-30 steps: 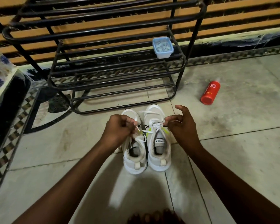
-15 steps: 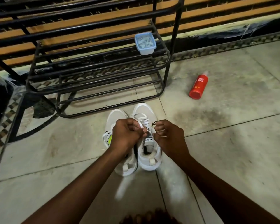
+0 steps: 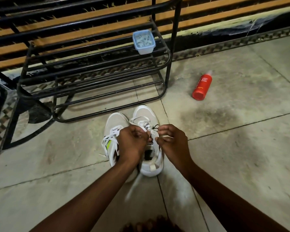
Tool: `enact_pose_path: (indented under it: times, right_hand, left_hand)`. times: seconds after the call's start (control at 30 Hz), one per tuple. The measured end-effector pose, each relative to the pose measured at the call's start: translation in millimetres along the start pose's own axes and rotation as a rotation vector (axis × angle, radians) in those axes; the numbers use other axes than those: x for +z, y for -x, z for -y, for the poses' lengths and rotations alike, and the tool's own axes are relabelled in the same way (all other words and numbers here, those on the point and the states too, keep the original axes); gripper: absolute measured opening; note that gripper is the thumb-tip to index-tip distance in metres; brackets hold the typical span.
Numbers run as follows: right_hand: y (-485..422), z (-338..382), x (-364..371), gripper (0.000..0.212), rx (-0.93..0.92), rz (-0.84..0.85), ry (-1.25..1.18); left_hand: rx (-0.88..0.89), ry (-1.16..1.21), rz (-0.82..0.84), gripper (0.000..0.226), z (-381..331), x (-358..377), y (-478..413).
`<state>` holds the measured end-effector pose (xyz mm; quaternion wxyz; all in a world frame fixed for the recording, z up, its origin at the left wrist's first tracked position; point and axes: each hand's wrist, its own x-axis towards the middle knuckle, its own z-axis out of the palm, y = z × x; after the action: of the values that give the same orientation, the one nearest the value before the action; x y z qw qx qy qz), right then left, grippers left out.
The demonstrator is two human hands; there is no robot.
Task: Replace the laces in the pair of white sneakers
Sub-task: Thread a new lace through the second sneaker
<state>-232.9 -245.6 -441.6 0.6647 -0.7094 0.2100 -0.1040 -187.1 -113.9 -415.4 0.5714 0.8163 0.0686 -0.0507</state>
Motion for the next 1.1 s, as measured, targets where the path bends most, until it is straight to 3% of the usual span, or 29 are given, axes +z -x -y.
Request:
enact_pose_path:
  times: [0.3,0.67,1.1]
  right_hand:
    - [-2,-2,-2,0.038,-0.012,0.034,0.003]
    - [-1,-4,-3,0.037,-0.062,0.03,0.046]
    - [7,1,-2,0.055,-0.095,0.034,0.082]
  left_hand:
    - [0.18,-0.156,-0.068,0.025,1,1,5]
    - [0.349,-0.316,0.12,0.021,-8,-5,9]
    - [0.367,-0.389,0.201,0.023,-7,-6,3]
